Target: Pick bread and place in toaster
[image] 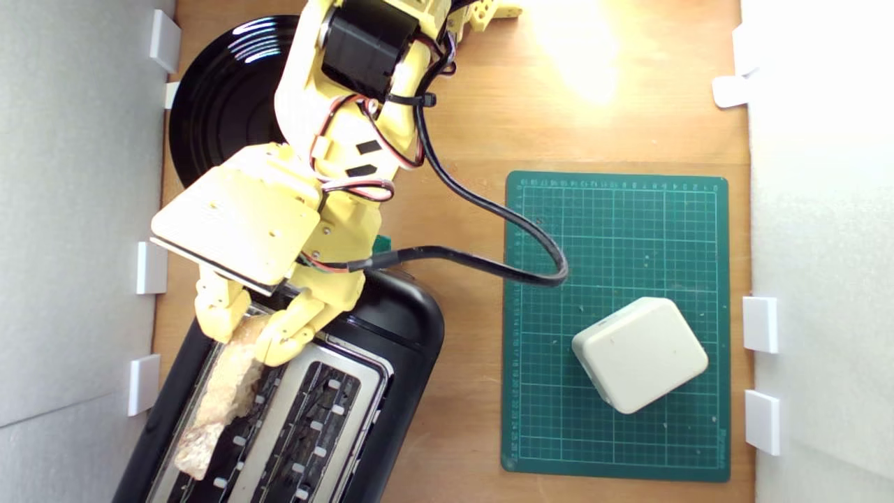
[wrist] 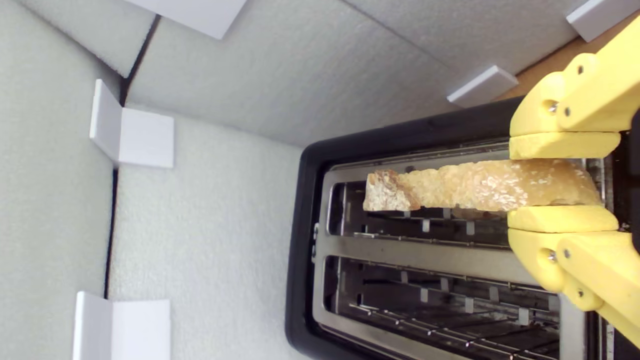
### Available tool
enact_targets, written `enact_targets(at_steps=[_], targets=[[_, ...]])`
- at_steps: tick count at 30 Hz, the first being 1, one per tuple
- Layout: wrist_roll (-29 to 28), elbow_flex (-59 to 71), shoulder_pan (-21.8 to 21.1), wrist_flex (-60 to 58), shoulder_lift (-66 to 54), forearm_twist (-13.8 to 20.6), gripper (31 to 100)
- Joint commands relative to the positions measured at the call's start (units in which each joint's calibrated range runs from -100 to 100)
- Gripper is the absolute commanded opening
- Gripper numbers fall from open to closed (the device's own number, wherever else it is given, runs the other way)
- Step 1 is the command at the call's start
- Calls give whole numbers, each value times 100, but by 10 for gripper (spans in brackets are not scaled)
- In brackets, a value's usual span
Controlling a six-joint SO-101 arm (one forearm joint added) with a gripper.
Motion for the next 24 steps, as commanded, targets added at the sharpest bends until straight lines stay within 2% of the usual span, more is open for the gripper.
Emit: enact_targets(at_steps=[1,21,23,24], targets=[[-14,-369,-20,-92,84,-71,555],[-77,-369,-109,-92,575,-98,571],[-61,-369,-109,-83,550,-98,619],[-35,-360,-109,-83,525,-98,679]])
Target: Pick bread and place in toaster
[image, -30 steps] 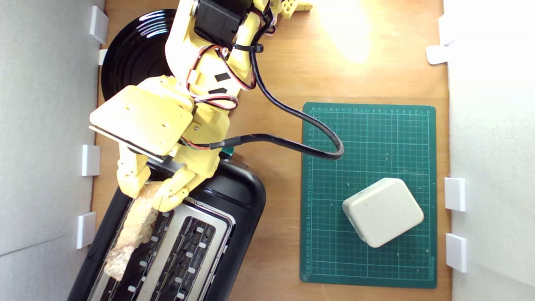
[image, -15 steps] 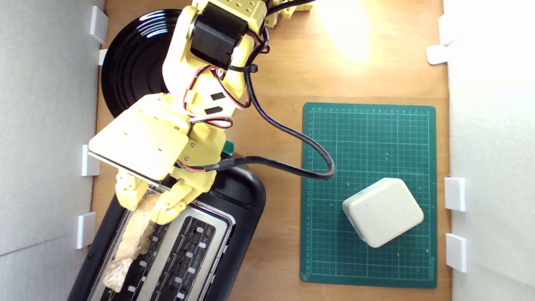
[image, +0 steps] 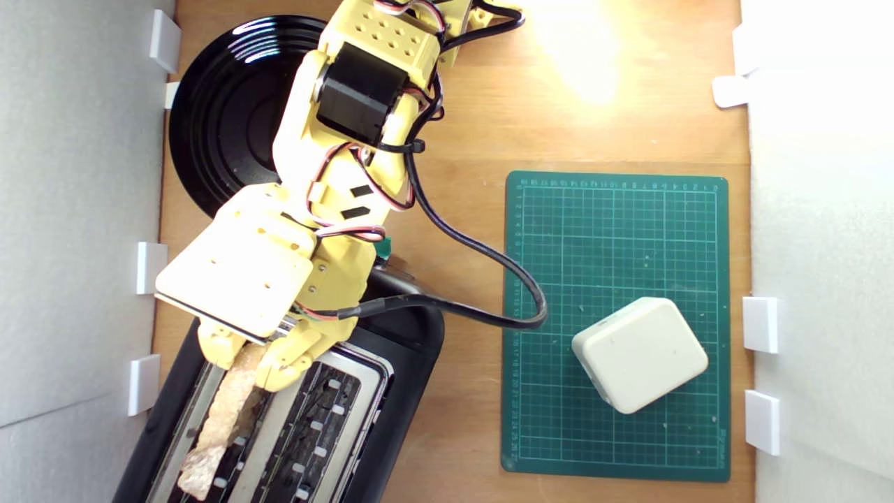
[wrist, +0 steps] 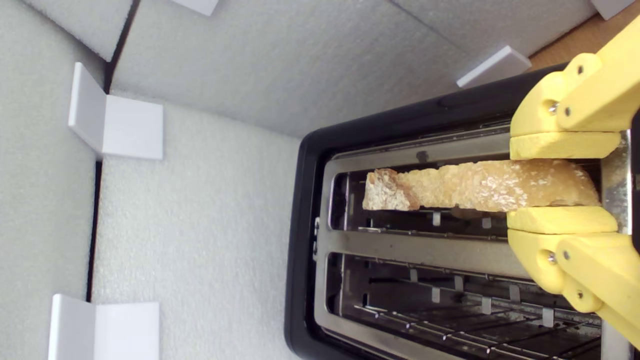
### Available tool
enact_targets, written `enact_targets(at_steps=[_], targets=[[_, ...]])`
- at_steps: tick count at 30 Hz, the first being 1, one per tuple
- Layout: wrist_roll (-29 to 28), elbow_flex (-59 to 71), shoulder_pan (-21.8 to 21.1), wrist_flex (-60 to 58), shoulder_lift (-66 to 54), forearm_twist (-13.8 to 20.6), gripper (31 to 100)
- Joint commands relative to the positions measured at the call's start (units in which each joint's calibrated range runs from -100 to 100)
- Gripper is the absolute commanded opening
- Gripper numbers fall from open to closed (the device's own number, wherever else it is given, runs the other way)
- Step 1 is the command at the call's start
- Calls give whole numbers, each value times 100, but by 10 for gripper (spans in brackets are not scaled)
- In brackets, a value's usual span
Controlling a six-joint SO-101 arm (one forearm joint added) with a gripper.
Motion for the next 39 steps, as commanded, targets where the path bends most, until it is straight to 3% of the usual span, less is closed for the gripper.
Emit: enact_targets(at_steps=[1,5,12,18,23,26,31,39], targets=[[33,-120,-81,44,-139,-54,702],[33,-120,-81,44,-156,-54,740],[33,-129,-81,44,-239,-63,744],[205,-129,-9,35,-771,-480,743],[174,-92,-17,27,-1487,-525,737],[143,-56,-1,27,-1844,-770,736],[-266,-29,-106,27,-2227,-824,736],[-1171,26,-815,27,-2560,-752,736]])
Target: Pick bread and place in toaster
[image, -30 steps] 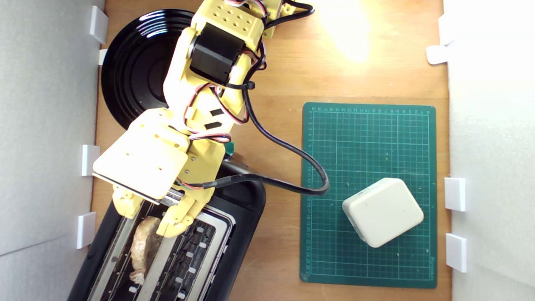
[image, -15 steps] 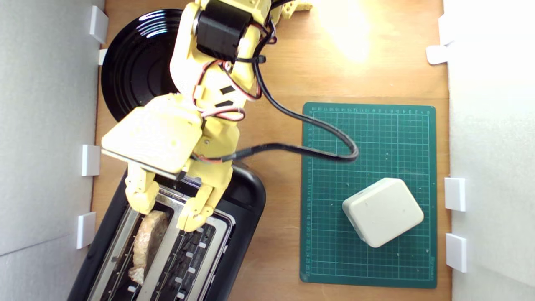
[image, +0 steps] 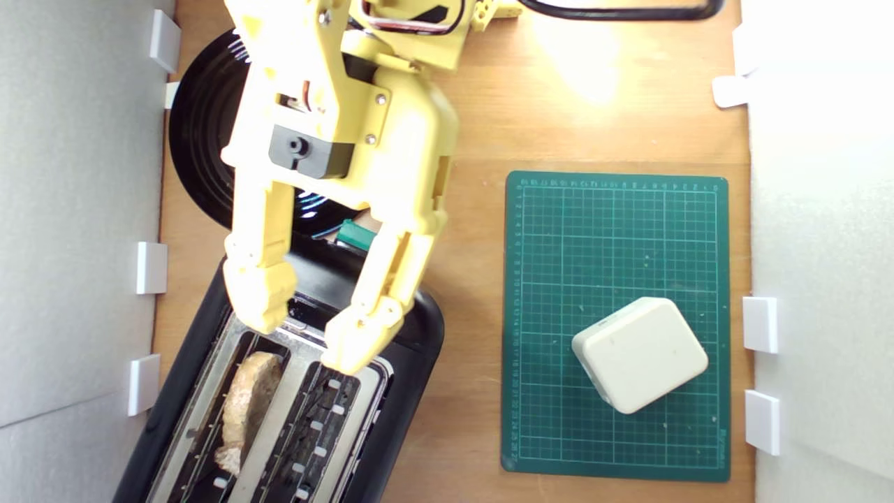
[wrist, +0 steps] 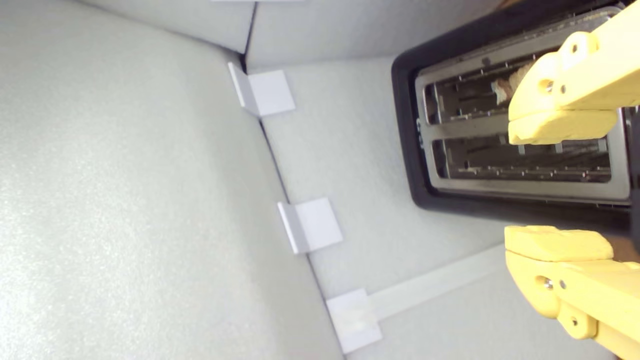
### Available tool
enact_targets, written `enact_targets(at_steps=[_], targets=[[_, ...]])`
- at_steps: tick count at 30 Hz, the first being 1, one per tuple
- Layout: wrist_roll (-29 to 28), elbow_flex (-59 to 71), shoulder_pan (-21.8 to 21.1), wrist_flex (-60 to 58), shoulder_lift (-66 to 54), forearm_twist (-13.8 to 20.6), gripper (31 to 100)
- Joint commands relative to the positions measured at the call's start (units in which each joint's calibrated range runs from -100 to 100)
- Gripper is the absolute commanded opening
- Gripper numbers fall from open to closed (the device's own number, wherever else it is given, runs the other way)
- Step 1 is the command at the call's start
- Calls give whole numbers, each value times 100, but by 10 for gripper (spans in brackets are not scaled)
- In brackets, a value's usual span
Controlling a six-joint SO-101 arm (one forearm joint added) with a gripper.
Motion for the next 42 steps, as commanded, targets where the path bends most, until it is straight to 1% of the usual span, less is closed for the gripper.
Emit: enact_targets(at_steps=[1,9,13,16,21,22,26,36,39,42], targets=[[-494,-30,-345,-58,-409,74,736],[-1472,97,-1159,-41,-567,93,736],[-1859,115,-1546,-32,-642,93,735],[-2063,379,-1820,-32,-750,102,735],[-2179,1250,-2174,-32,-1116,102,735],[-2215,1613,-2279,-32,-1283,102,735],[-2257,2430,-2472,-41,-1641,93,735],[-2215,4473,-2819,-49,-2714,29,735],[-2199,5136,-2891,-66,-3072,56,735],[-2090,5898,-2891,-305,-3446,11,735]])
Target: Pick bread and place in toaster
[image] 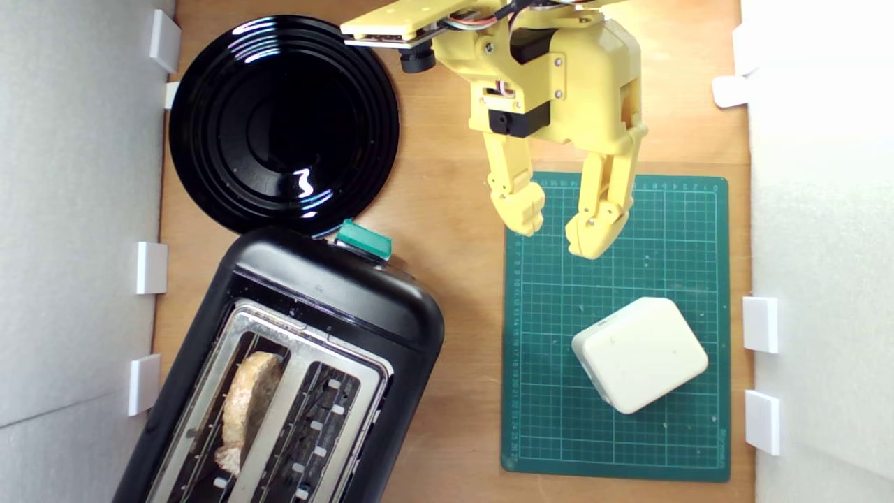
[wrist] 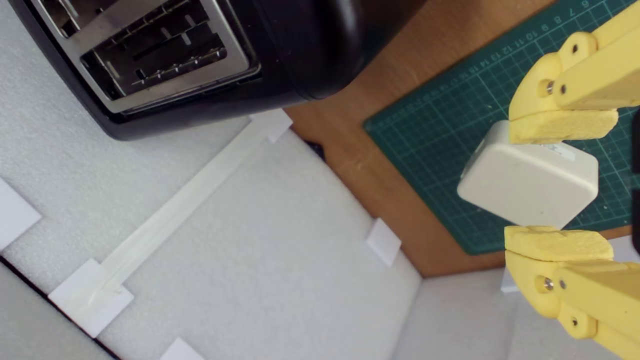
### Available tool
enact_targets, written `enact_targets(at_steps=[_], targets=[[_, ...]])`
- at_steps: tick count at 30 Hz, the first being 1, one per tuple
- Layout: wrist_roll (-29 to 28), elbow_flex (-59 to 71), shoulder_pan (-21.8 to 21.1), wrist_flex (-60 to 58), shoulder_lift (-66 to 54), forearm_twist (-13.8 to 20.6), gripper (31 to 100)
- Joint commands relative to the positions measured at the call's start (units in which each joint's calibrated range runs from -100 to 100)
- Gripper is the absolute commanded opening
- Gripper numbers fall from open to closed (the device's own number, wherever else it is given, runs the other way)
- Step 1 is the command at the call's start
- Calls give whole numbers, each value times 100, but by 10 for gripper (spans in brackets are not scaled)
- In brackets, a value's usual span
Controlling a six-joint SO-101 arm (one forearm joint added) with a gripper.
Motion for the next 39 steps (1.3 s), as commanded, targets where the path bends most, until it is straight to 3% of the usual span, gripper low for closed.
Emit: enact_targets(at_steps=[1,9,16,22,28,39], targets=[[125,900,-54,-399,-698,-33,735],[230,2997,-54,-672,-1979,-33,734],[261,4368,-62,-664,-3135,-15,632],[439,5739,-54,-655,-4034,39,613],[544,6965,-38,-638,-5157,48,536],[544,8163,11,-630,-6014,57,358]])
